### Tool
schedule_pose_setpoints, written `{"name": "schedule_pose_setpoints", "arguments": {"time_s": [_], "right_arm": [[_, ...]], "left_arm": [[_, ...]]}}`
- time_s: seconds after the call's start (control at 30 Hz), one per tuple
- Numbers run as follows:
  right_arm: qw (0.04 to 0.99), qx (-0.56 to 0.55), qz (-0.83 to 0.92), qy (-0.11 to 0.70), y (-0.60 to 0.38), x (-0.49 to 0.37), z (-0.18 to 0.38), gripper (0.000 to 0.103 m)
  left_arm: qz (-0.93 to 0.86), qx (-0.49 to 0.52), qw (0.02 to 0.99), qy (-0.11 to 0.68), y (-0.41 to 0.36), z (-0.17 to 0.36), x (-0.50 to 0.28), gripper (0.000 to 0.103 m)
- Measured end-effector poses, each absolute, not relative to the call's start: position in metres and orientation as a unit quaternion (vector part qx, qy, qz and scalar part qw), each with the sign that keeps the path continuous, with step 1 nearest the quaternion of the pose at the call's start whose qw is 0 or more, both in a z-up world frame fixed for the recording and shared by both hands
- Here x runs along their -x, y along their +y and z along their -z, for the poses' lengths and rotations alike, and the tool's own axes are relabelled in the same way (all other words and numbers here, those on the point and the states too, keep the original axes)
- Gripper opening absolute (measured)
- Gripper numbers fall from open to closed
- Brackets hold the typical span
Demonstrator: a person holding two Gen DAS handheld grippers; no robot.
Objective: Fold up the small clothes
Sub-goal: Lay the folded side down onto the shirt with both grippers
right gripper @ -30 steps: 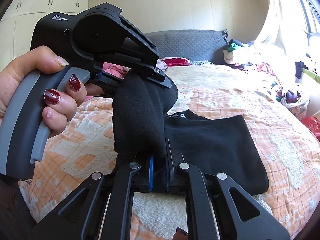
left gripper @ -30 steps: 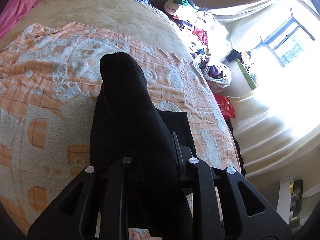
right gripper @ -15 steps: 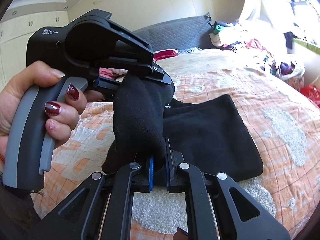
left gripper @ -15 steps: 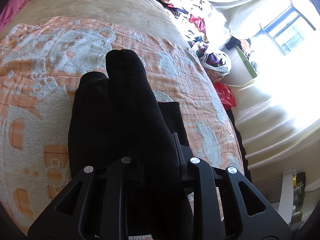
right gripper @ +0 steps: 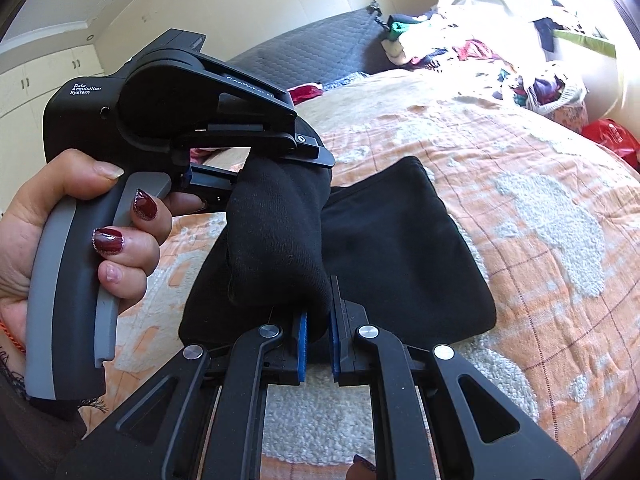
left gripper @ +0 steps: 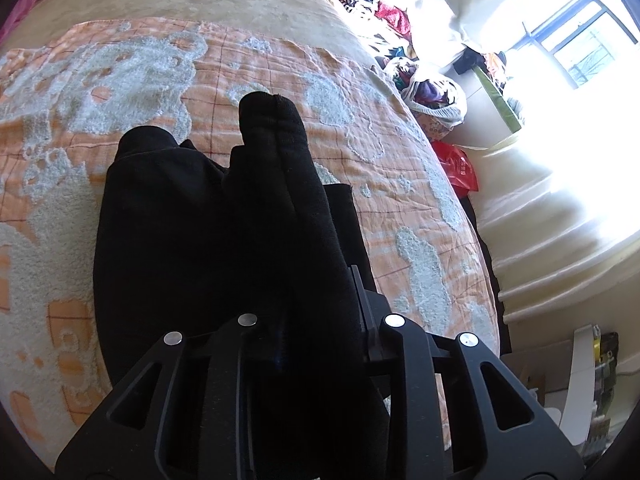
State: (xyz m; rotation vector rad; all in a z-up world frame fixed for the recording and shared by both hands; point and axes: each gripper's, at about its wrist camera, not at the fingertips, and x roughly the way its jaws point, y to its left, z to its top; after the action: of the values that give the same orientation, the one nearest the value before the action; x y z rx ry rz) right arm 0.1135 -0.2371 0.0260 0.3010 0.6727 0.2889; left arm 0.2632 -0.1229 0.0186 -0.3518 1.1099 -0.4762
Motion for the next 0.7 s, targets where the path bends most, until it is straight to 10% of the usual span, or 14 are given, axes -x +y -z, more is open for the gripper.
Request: {"name": "schedule_pose_setpoints", "arguments": {"time_s": [0.53, 0.7], "right_arm": [[0.835, -0.338, -0.149, 0.408, -0.29, -0.137, 0.011, 0.012], [0.782, -0.425, -0.165, 0.424, -0.309, -0.14, 0.028, 0.015]], "left_arm": [[0.209, 0.15, 0.798, 0.545, -0.159, 0.014, -0.282, 0.033], [0.224, 0.165, 0.798, 0.535, -0.165, 0.012, -0.281, 0.052]]}}
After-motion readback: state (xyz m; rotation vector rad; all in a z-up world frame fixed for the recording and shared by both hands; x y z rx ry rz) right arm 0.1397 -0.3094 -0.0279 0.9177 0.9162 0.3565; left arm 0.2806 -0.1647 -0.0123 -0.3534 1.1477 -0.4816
